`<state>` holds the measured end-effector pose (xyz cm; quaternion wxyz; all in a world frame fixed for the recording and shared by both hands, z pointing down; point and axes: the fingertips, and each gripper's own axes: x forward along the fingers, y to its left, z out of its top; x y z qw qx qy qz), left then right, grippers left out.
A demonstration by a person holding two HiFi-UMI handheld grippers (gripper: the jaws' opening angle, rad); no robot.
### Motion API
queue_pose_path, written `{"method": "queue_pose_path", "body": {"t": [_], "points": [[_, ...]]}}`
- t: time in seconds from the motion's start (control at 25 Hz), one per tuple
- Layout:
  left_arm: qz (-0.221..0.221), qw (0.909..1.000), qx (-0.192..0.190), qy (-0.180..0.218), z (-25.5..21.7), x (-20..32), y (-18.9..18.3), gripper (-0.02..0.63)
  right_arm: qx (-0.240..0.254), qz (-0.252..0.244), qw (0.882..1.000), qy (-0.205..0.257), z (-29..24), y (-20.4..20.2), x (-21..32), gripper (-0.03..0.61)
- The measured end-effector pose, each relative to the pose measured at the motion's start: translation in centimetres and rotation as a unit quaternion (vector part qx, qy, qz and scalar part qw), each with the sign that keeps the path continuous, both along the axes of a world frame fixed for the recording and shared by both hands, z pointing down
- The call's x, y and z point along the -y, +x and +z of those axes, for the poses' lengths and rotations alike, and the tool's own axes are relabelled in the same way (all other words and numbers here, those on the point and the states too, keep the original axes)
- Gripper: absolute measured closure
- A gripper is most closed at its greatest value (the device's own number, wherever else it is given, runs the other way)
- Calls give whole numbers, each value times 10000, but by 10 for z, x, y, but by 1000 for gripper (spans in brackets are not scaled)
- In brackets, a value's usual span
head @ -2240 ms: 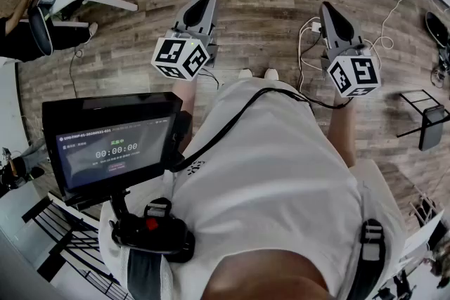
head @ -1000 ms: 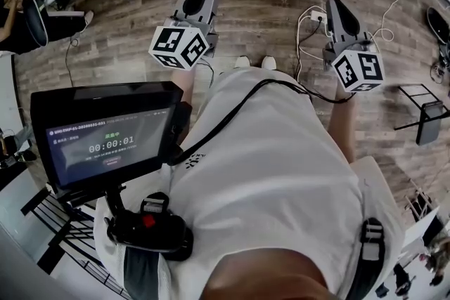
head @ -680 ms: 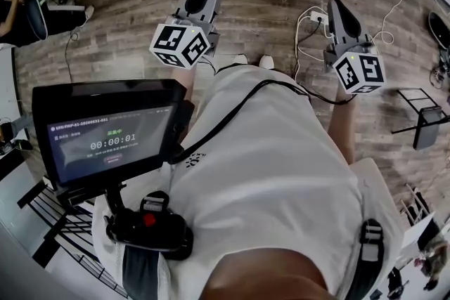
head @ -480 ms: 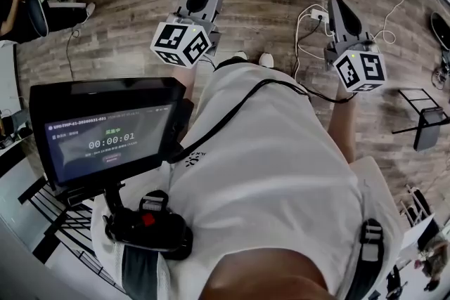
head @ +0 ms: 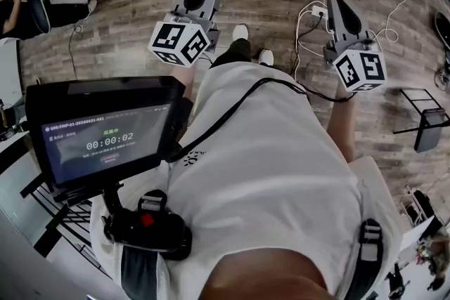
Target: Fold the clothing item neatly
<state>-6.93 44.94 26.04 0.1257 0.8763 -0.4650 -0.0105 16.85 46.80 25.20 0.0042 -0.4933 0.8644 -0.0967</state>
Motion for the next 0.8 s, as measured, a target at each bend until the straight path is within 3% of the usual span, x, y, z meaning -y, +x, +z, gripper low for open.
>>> {"method": "queue_pose_path", "body": {"t": [0.28,0.8], "points": [[-87,9999,-115,-20,8,17,-9,620,-49,25,10000,-20,7,-4,16,575],[164,9997,-15,-169,30,155,-46,620,-237,234,9994,-42,9,-47,141,575]]}}
